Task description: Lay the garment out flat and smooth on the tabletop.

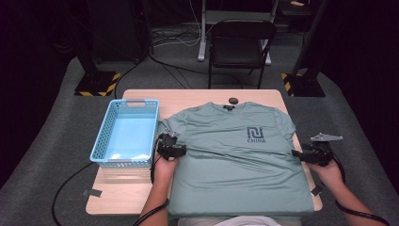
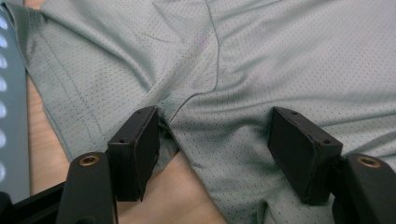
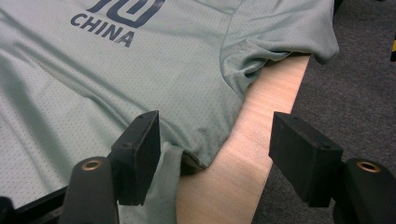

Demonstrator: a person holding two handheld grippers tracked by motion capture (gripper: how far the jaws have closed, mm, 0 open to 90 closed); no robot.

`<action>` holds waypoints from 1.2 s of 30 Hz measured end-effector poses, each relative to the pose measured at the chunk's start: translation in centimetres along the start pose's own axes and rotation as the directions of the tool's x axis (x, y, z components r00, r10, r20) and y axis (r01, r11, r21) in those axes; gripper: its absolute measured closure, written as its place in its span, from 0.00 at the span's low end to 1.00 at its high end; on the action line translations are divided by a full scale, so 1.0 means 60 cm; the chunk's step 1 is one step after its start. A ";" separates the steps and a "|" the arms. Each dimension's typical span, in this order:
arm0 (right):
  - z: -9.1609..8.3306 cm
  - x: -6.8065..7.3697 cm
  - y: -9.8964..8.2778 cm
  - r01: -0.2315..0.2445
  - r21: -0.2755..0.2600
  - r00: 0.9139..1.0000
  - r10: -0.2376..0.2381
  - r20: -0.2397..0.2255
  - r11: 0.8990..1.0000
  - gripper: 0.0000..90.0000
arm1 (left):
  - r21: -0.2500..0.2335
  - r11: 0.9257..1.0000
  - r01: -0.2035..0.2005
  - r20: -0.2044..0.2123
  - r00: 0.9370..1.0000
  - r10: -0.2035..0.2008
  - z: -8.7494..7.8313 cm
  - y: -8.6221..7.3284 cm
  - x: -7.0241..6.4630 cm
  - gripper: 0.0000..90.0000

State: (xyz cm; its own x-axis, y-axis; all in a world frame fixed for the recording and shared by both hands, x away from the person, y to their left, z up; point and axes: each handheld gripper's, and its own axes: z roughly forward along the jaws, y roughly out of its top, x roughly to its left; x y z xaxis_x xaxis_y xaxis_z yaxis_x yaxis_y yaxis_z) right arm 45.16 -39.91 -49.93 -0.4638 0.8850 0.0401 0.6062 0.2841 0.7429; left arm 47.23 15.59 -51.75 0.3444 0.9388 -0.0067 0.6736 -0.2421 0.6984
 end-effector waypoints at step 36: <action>-0.033 0.077 0.039 0.124 -0.074 0.976 -0.135 -0.170 0.990 0.20 | -0.156 0.985 -0.074 0.249 0.962 0.111 -0.102 0.043 -0.104 0.21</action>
State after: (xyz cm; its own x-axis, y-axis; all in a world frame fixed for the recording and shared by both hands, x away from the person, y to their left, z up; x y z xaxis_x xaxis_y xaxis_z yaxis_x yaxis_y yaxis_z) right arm 43.15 -35.86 -46.66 -0.6445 0.7628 0.0526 0.4945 0.3634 0.7896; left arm 42.79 10.61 -45.51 0.5691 0.8153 -0.1067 0.5359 -0.2693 0.8002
